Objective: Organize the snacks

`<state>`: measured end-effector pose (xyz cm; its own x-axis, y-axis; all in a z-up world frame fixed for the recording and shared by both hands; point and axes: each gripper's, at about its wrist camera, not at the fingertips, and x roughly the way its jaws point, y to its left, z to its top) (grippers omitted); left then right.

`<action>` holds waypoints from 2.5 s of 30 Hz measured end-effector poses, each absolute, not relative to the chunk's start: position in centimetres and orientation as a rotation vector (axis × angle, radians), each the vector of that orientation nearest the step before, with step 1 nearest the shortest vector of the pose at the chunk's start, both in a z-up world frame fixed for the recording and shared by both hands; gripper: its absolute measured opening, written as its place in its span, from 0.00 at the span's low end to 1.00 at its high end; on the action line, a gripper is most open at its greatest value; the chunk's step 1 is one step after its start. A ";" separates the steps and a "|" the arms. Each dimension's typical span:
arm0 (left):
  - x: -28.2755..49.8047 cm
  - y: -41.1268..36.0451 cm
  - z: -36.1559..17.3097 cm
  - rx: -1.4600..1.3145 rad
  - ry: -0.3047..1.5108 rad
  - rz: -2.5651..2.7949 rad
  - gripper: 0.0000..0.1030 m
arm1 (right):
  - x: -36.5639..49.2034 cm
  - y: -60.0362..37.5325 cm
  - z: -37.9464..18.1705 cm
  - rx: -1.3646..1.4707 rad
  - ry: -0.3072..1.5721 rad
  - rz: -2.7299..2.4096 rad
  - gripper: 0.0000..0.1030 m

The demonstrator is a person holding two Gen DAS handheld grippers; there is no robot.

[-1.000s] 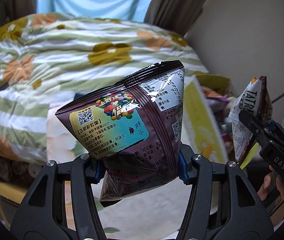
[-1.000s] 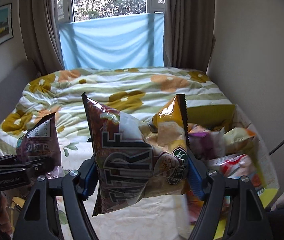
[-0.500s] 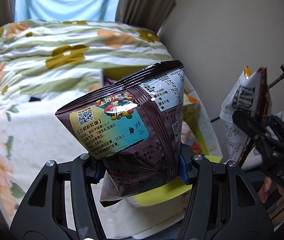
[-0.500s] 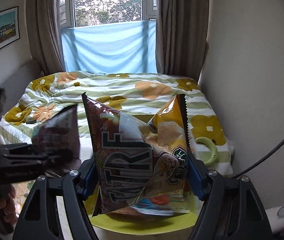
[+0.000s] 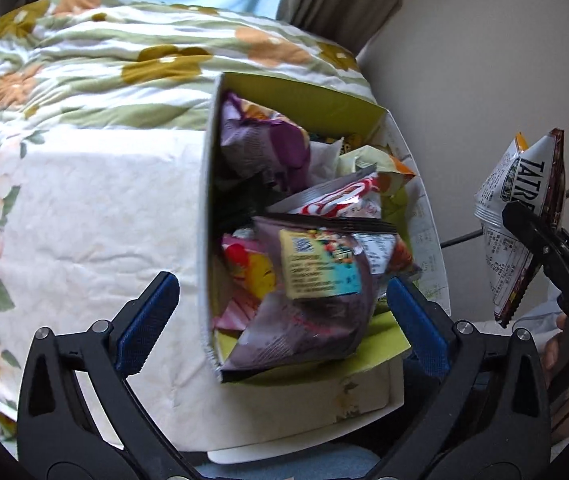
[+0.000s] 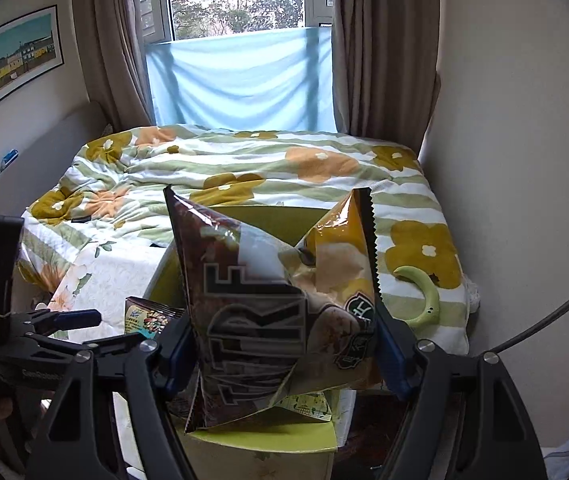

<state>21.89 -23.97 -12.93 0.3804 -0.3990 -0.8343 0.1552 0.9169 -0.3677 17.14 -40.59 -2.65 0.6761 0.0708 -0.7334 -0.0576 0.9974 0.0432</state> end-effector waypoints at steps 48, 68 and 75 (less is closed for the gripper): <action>6.4 -10.1 0.1 0.005 0.652 -0.118 0.99 | 4.0 -30.2 2.7 0.068 0.699 0.018 0.99; 1.7 -8.8 1.1 0.039 0.593 -0.138 0.99 | 0.0 -27.6 3.9 0.046 0.642 -0.049 0.99; 1.8 -9.0 1.2 0.039 0.592 -0.134 0.99 | 0.1 -27.6 3.9 0.046 0.644 -0.045 0.99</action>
